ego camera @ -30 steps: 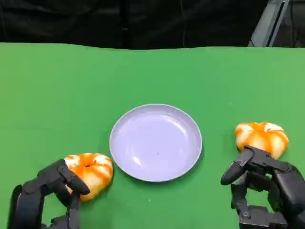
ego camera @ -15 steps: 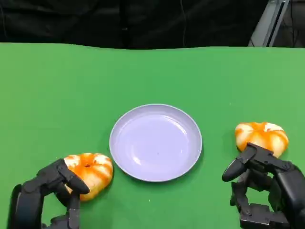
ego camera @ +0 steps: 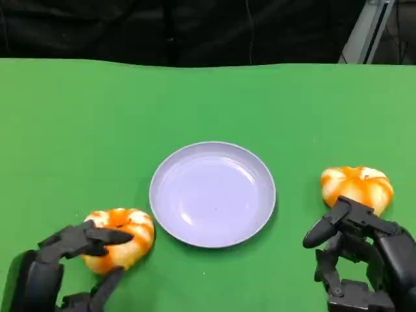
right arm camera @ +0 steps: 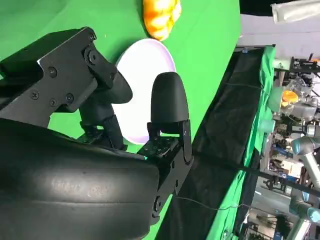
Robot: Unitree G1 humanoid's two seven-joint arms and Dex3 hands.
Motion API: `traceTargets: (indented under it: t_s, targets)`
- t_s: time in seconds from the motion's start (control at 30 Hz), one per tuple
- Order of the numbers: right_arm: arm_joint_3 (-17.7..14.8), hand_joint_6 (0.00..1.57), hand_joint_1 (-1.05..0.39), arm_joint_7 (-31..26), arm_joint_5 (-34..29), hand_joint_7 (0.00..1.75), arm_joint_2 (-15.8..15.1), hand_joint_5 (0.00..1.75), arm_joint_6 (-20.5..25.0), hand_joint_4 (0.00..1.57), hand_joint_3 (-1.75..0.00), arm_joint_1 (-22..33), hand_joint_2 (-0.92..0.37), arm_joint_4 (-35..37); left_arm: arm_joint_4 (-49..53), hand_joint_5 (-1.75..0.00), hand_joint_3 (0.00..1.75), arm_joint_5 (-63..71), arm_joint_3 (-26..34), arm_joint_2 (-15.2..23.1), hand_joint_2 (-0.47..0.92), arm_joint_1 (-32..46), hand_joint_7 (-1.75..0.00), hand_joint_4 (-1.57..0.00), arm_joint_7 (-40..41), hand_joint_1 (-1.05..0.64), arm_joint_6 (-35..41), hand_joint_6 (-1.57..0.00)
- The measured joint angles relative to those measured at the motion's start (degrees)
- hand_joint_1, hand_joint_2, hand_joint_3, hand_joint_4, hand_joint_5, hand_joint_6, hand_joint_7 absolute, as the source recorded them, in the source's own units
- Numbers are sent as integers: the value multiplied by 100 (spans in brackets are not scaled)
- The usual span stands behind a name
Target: Grasp the bread from the table and place it into the plate.
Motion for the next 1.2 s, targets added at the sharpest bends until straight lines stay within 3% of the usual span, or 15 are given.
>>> traceTargets:
  t_s: [0.17,0.37,0.67,0.97,1.17,1.2]
  targets:
    - [6,61,3,-1,-72,151,-9,169,67,69,-119,33,-47,-27,-509,-72,1,871,-85,305,90,-1,0,-29,-72,-44,928,-51]
    - [56,62,4,14,-277,153,-71,169,126,69,-118,45,-47,-117,-1024,-63,1,1925,-461,507,91,-184,0,-27,-396,-52,2132,-46]
    - [77,63,4,32,-448,150,-149,165,43,71,-116,32,-46,-109,-1283,-55,1,3095,-1221,725,91,-810,-1,-29,-1461,-57,3687,-41]
    - [108,64,6,28,-497,149,-150,165,-133,71,-117,15,-46,-28,446,-43,5,3224,-1926,738,92,-1673,-2,-46,-1053,-54,4143,-48]
    - [120,64,5,29,-519,148,-150,164,-144,71,-115,12,-47,-16,1213,-36,19,2944,-2153,741,92,-2246,-5,-52,-1043,-47,4321,-60]
    - [122,64,5,30,-527,148,-150,164,-144,71,-115,12,-47,-16,1277,-43,19,2892,-2170,741,92,-2325,-6,-55,-1101,-43,4373,-65]
